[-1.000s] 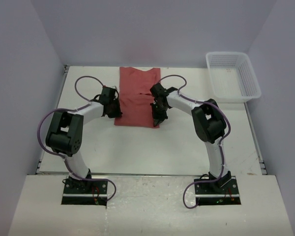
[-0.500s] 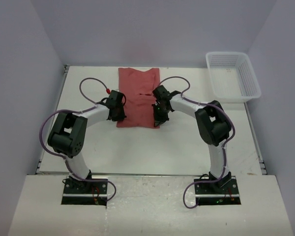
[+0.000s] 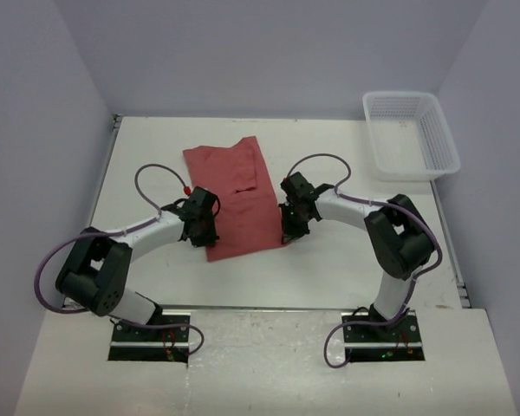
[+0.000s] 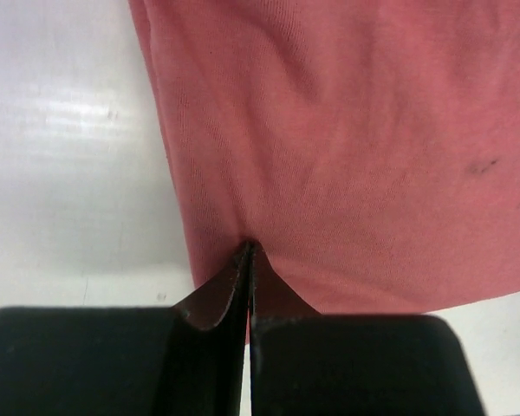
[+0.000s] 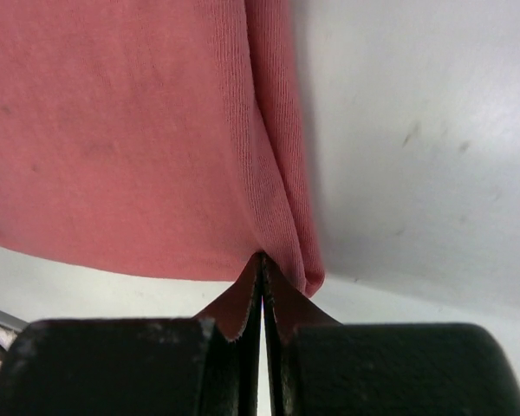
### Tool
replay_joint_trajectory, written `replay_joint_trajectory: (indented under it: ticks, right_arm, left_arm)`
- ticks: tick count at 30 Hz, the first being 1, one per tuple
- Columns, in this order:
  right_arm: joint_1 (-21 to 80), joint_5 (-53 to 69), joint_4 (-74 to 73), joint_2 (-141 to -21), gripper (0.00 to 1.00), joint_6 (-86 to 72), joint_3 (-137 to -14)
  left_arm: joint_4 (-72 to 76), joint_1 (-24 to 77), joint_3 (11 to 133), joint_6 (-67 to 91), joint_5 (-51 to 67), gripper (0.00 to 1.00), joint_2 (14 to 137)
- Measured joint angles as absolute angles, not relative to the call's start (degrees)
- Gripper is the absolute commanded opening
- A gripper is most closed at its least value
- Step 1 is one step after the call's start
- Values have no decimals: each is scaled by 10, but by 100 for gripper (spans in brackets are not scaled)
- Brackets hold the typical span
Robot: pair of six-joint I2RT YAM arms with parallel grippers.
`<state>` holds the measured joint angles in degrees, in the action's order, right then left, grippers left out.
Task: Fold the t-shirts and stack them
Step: Fold the folded rectangular tshirt in 1/3 of the way
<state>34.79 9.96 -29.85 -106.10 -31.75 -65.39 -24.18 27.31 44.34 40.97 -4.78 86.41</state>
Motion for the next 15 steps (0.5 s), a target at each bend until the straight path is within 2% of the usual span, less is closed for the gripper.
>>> replay_joint_trajectory:
  ticks: [15]
  right_arm:
    - [457,94,-230,-929,0,-405,-481]
  left_arm:
    - [-312,317,345,456,-38,0,734]
